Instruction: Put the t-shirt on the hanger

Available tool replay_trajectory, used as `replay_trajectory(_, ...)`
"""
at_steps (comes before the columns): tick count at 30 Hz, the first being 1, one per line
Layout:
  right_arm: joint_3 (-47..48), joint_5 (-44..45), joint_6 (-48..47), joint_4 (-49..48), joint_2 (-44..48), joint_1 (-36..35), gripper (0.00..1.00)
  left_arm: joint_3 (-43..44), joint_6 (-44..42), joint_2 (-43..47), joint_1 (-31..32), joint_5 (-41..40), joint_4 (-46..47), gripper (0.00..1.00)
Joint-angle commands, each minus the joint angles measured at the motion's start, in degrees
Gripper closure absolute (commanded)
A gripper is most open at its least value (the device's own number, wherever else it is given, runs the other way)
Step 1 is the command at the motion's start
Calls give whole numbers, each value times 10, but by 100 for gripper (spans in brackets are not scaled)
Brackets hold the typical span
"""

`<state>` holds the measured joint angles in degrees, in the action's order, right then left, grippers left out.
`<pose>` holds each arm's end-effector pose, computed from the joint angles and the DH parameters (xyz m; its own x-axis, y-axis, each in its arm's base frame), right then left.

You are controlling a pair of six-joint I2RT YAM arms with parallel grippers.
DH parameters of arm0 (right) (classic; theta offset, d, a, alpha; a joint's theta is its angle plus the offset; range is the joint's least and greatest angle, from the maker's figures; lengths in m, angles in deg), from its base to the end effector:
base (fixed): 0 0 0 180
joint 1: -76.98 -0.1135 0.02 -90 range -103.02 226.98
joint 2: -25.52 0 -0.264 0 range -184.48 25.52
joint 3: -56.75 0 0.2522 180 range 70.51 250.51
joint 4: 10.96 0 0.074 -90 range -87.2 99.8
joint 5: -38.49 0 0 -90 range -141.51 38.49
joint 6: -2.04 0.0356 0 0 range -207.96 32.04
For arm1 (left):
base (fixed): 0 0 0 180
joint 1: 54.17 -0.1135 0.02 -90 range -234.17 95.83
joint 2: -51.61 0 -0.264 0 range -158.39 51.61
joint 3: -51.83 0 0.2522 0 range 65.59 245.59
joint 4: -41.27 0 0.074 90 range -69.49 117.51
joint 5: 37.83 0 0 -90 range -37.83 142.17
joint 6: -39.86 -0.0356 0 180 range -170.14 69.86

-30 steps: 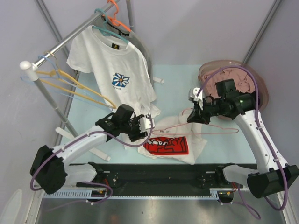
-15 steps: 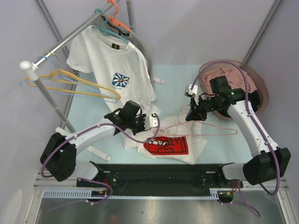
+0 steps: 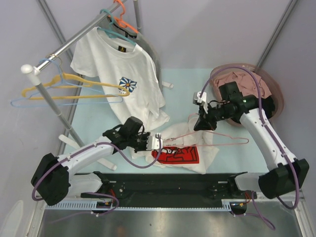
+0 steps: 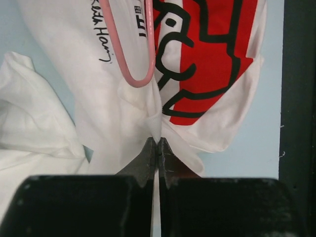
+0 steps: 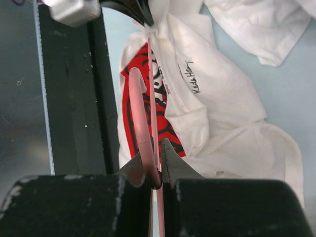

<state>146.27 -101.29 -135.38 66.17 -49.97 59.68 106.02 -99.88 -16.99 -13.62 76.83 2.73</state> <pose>0.2234 0.0980 0.3437 -0.1918 -0.5578 -0.8075 -0.9801 0.1524 0.1276 0.1666 -0.1621 0.2117 0.2047 0.7376 -0.6435 0.9680 -0.0553 0.2446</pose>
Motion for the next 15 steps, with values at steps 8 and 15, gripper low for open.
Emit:
replay_trajectory(8, 5, 21, 27, -10, 6, -28, 100, -32, -21, 38, 14, -1, 36, 98)
replay_trajectory(15, 5, 64, 65, -76, -31, -42, 100, -41, -23, 57, 14, 0, 26, 96)
